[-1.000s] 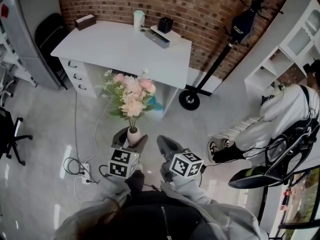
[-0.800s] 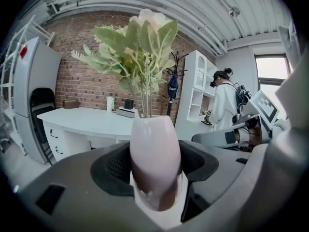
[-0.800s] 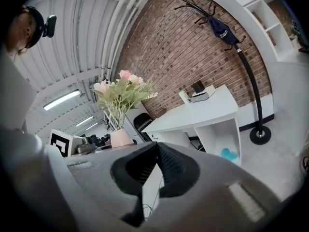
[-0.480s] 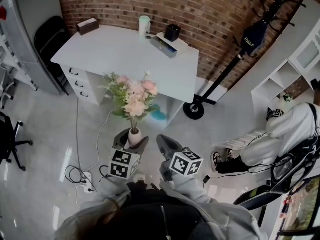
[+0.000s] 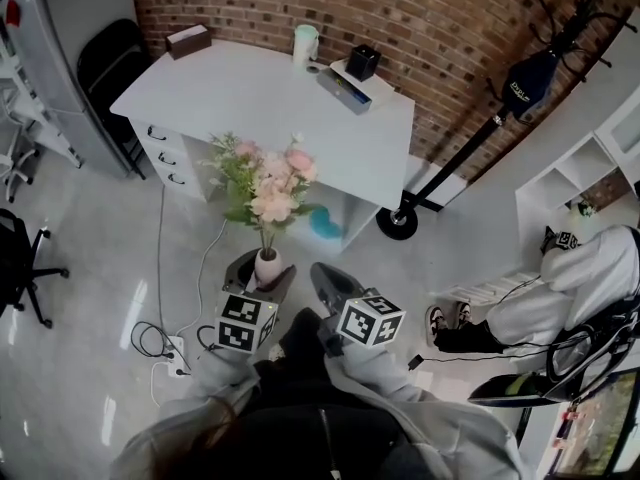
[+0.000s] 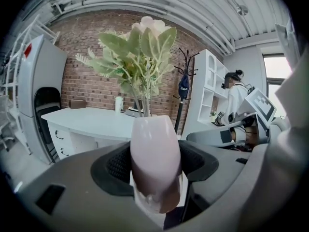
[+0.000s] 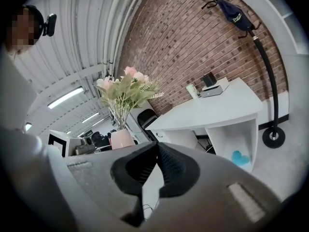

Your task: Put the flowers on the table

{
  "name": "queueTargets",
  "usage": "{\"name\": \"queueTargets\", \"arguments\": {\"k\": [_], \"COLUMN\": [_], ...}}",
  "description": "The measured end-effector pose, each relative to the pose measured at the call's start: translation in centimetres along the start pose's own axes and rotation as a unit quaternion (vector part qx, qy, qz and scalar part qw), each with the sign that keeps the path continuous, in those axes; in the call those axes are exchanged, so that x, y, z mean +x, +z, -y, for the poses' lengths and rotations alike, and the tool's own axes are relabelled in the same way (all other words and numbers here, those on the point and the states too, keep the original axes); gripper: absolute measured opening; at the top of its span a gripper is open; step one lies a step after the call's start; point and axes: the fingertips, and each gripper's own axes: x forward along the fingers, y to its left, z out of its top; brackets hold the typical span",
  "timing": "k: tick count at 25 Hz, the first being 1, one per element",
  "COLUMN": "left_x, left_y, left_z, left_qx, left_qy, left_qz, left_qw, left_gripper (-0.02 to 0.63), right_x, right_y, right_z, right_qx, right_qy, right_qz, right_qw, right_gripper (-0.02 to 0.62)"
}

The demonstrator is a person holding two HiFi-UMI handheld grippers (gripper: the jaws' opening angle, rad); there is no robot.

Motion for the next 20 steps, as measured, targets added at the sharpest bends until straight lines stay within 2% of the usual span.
{"name": "queueTargets", "arguments": {"k": [9, 20], "left_x": [0.1, 5.4], "left_y": [0.3, 2.1], "left_z": [-1.4, -5.7], "left_qx": [0.006, -0.004], "left_qy": [0.018, 0.025], "left_qz": [-0.017, -0.014], "left_qw": [0.9997, 0.9996], "left_gripper": [0.279, 0.279], "right_x": [2.2, 7.9], "right_y": [0.9, 3.6], "right_z": [0.9, 4.2], "right_qx": [0.01, 0.011], "right_qy": [0.02, 0.027], "right_qz": [0.004, -0.011], "right_qw": [1.0, 1.0], "right_gripper": [0.0, 0.0]}}
